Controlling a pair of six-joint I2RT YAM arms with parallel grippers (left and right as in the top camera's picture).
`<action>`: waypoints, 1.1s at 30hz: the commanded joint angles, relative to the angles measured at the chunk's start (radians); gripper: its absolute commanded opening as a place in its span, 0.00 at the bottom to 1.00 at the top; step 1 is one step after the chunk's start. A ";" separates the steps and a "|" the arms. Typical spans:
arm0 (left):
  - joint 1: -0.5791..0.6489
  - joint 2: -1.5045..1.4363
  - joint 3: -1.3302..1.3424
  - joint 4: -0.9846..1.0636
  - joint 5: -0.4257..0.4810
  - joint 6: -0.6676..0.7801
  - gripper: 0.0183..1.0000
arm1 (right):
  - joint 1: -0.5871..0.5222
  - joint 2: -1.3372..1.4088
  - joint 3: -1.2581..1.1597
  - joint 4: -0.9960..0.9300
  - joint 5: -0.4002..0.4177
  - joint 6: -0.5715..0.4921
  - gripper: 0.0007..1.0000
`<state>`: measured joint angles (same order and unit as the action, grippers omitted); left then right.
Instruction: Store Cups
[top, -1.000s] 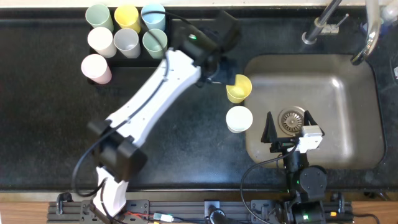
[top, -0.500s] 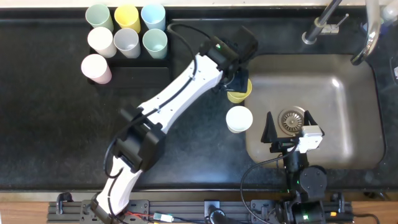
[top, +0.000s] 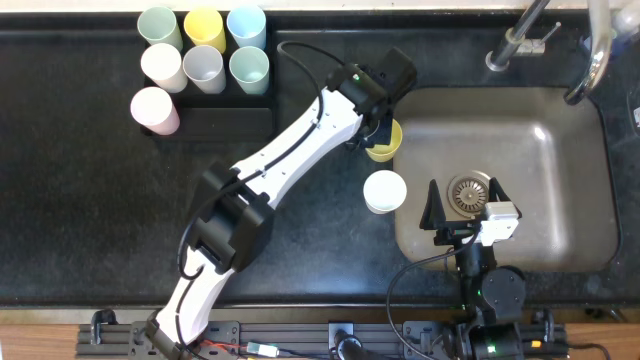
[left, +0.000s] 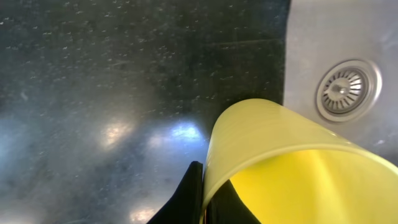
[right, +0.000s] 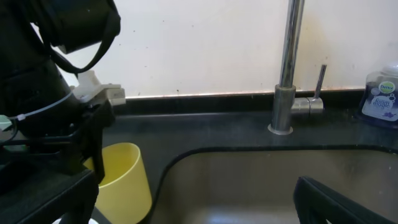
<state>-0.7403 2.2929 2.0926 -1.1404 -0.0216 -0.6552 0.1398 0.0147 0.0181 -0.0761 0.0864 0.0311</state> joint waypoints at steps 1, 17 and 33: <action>0.023 -0.174 0.019 -0.038 -0.116 0.030 0.02 | 0.004 -0.010 -0.013 0.006 0.008 0.007 1.00; 0.544 -0.606 -0.259 -0.231 -0.141 -0.918 0.02 | 0.004 -0.010 -0.013 0.006 0.008 0.007 1.00; 0.610 -0.513 -0.452 -0.151 -0.131 -1.086 0.02 | 0.004 -0.010 -0.013 0.006 0.008 0.007 1.00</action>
<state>-0.1337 1.7512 1.6444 -1.2942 -0.1452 -1.7073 0.1398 0.0147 0.0181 -0.0765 0.0864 0.0315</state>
